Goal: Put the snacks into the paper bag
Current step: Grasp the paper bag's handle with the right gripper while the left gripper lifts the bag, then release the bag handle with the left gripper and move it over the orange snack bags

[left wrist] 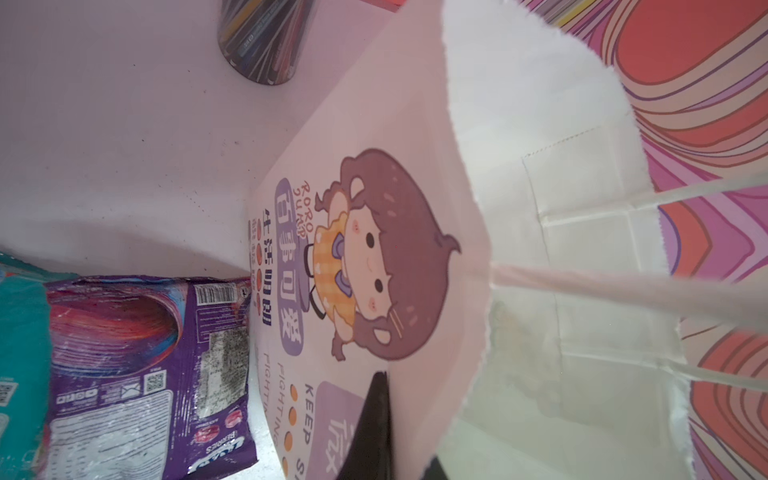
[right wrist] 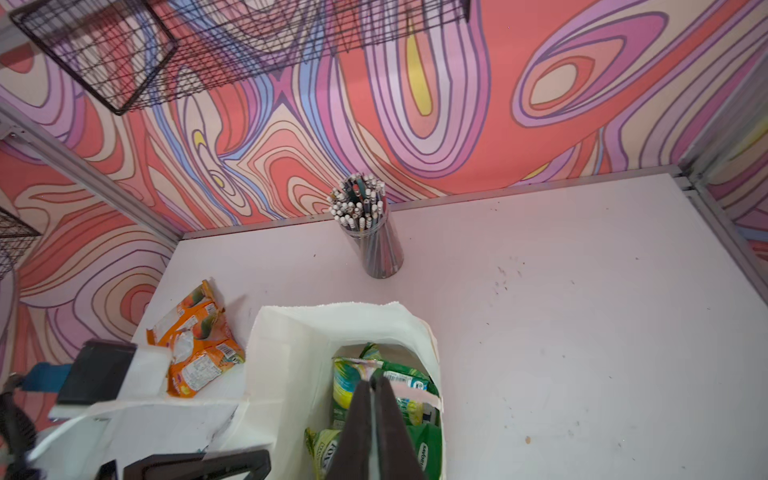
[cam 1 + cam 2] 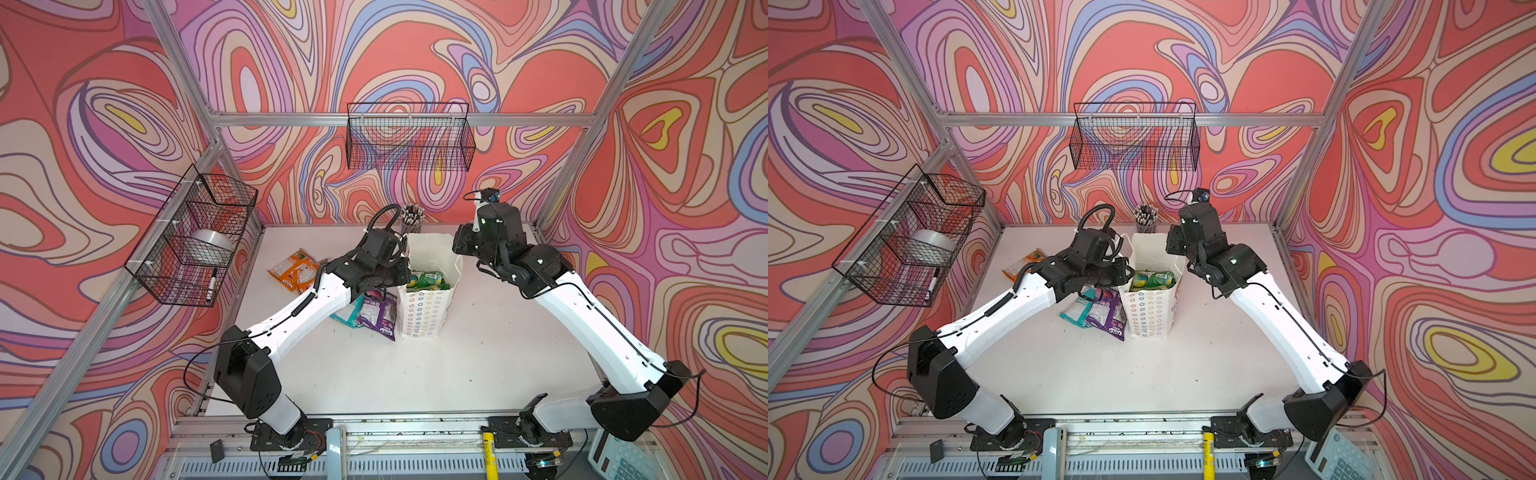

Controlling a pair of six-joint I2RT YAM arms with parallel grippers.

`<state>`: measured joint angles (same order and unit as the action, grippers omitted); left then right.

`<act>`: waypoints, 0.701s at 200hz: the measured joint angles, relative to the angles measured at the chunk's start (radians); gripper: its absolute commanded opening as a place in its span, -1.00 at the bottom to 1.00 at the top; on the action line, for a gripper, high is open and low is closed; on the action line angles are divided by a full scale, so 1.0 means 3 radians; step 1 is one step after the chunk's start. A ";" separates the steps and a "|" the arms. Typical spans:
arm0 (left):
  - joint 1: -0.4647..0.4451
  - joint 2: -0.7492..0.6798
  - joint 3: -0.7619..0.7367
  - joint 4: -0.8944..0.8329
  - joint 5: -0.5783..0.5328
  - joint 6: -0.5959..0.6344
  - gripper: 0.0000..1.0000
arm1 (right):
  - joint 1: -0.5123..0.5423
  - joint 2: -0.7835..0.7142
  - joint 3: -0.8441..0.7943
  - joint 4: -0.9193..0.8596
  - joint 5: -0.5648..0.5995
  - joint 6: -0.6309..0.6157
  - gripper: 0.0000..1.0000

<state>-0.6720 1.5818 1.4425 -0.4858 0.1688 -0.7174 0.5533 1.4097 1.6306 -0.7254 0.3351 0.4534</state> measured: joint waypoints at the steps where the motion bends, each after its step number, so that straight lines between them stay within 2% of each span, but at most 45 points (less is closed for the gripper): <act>1: -0.0001 0.0000 0.0000 0.0001 -0.0003 -0.0005 -1.00 | -0.0003 0.0000 0.0000 -0.0003 0.0005 -0.0001 -1.00; 29: -0.0055 -0.0014 -0.0028 0.0107 -0.0033 -0.0184 -1.00 | -0.0109 0.0005 0.0051 -0.0170 0.0085 -0.0055 -1.00; 85: -0.0112 -0.0014 -0.0028 0.0111 -0.0128 -0.0296 -1.00 | -0.0207 0.0211 0.0413 -0.0384 -0.0025 -0.0182 -1.00; 101: -0.0114 -0.0014 -0.0028 0.0108 -0.0141 -0.0306 -0.99 | -0.0207 0.0268 0.0488 -0.0389 -0.0064 -0.0210 -0.87; 109: -0.0114 -0.0014 -0.0028 0.0107 -0.0153 -0.0306 -0.83 | -0.0207 0.0287 0.0506 -0.0392 -0.0072 -0.0217 -0.80; 128: -0.0114 -0.0014 -0.0027 0.0113 -0.0154 -0.0304 -0.22 | -0.0209 0.0296 0.0483 -0.0360 -0.0106 -0.0219 -0.59; 140: -0.0114 -0.0020 -0.0020 0.0113 -0.0156 -0.0272 0.11 | -0.0210 0.0259 0.0406 -0.0299 -0.0123 -0.0196 -0.36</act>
<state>-0.7063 1.5757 1.4364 -0.4519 0.1219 -0.7990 0.4904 1.4876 1.7523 -0.8150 0.2981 0.3946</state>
